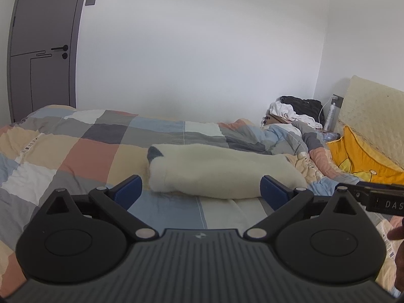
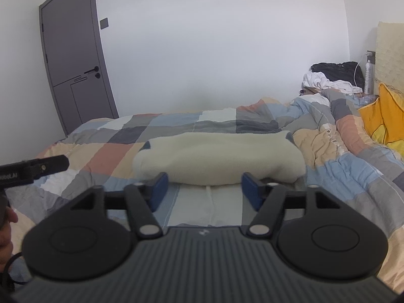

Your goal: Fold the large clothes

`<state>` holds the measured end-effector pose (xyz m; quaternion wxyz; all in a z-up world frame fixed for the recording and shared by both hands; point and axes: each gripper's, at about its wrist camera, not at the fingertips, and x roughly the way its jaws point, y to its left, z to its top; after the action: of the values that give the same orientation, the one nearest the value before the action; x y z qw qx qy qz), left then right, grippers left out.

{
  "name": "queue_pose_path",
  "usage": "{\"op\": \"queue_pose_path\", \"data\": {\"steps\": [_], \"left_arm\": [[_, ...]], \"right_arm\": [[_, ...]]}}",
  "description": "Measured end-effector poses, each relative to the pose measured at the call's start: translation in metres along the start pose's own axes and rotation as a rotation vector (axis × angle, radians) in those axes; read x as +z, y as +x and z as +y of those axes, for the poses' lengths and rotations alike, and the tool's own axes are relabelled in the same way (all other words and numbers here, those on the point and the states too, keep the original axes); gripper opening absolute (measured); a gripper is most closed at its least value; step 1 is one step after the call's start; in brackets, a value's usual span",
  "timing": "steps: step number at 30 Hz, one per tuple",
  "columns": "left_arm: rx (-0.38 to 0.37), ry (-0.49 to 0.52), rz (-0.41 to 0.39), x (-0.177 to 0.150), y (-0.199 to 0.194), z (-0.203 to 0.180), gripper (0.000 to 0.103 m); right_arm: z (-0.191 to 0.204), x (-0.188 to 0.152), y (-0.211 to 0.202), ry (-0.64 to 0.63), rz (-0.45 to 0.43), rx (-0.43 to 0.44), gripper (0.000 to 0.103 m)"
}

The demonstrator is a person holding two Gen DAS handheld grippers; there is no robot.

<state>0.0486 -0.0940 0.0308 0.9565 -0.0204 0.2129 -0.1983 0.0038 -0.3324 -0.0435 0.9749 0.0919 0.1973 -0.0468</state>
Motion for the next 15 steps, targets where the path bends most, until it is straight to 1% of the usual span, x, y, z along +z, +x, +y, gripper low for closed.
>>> {"op": "queue_pose_path", "data": {"steps": [1, 3, 4, 5, 8, 15], "left_arm": [[0.004, 0.005, 0.000, 0.0000, -0.0002, -0.0011, 0.102], [0.007, 0.006, 0.005, 0.0008, 0.0012, -0.0031, 0.102], [0.007, 0.005, 0.006, 0.0008, 0.0016, -0.0038, 0.102], [0.004, 0.009, 0.005, 0.0005, 0.0018, -0.0047, 0.102], [0.008, 0.019, 0.011, -0.0004, 0.0033, -0.0076, 0.102], [0.020, 0.015, 0.027, 0.0002, 0.0054, -0.0074, 0.103]], "right_arm": [[0.0001, 0.0010, -0.0007, -0.001, -0.006, -0.005, 0.080], [0.0001, 0.0025, -0.0013, 0.003, -0.014, -0.006, 0.088], [0.0006, 0.0029, -0.0014, 0.004, -0.012, -0.014, 0.094], [0.0013, 0.0023, -0.0023, 0.003, -0.016, -0.028, 0.103], [0.0007, 0.0021, -0.0059, 0.002, -0.030, -0.047, 0.103], [-0.0043, 0.0003, -0.0087, 0.003, -0.026, -0.061, 0.103]]}}
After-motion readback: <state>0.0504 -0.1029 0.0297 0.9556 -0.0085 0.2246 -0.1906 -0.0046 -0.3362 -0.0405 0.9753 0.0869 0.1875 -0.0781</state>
